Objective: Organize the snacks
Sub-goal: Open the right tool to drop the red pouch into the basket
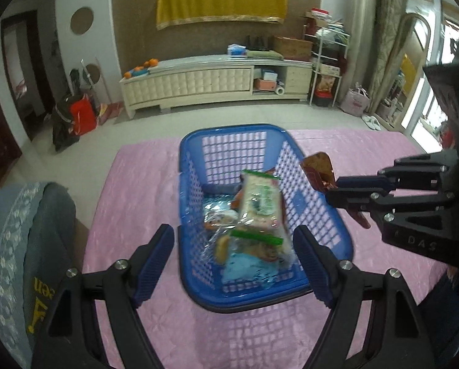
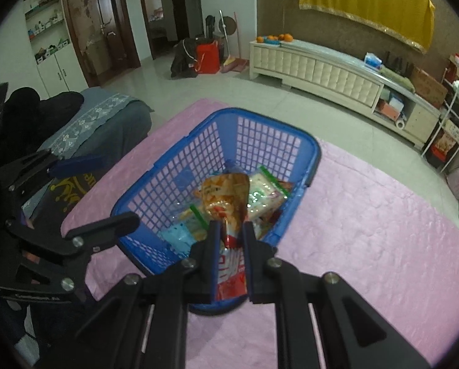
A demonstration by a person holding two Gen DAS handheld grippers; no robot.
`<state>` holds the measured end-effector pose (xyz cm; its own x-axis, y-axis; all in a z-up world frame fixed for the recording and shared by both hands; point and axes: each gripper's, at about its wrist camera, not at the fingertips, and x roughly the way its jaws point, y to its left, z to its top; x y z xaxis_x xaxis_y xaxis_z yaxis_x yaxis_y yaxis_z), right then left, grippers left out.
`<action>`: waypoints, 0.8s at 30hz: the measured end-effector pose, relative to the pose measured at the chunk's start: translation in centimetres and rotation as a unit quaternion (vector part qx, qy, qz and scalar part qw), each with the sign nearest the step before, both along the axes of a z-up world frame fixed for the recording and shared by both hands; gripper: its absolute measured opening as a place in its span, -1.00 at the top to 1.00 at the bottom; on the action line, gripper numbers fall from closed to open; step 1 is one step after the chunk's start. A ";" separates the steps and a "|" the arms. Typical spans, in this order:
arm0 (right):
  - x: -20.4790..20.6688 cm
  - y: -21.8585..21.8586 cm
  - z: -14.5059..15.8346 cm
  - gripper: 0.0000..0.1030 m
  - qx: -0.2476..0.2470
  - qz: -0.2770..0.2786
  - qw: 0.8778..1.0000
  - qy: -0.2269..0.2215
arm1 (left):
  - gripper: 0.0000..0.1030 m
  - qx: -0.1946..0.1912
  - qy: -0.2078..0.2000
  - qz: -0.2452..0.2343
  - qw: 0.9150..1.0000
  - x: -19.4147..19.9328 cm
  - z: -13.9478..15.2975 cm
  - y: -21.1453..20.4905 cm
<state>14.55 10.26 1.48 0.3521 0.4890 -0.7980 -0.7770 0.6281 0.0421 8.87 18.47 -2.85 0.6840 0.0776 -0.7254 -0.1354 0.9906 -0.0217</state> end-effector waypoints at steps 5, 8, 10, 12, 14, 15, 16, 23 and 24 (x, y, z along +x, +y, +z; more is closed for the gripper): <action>0.5 0.9 -1.8 0.59 0.000 -0.006 1.000 0.029 | -0.51 -0.026 -0.001 0.014 1.000 -0.4 -0.3 2.1; 0.5 1.1 -2.5 0.37 -0.013 -0.014 0.999 0.028 | -0.51 -0.020 -0.005 0.012 1.000 -0.5 -0.5 1.9; 0.4 1.0 -2.5 0.33 -0.016 -0.022 0.999 0.018 | -0.51 -0.014 -0.004 0.008 1.000 -0.6 -0.7 1.6; 0.3 0.6 -2.4 0.10 -0.009 -0.023 1.000 0.020 | -0.51 -0.018 -0.005 0.005 1.000 -0.5 -0.8 1.1; 0.1 0.3 -2.2 -0.27 -0.006 -0.020 1.000 0.018 | -0.51 -0.024 -0.003 0.009 1.000 -0.5 -1.0 1.0; -0.1 0.1 -2.1 -0.33 -0.010 -0.024 1.000 0.006 | -0.51 -0.026 -0.002 0.007 1.000 -0.5 -1.1 0.9; -0.3 -0.1 -2.1 -0.33 -0.016 -0.031 0.999 -0.002 | -0.51 -0.029 -0.004 0.005 1.000 -0.6 -1.2 0.7; -2.0 -4.9 -1.2 -0.33 0.047 -0.081 0.996 -0.005 | -0.51 -0.050 -0.040 0.015 0.998 -2.3 -0.9 -0.5; -2.4 -5.9 -0.9 -0.33 0.054 -0.092 0.994 -0.012 | -0.51 -0.052 -0.046 0.019 0.997 -2.7 -0.8 -0.7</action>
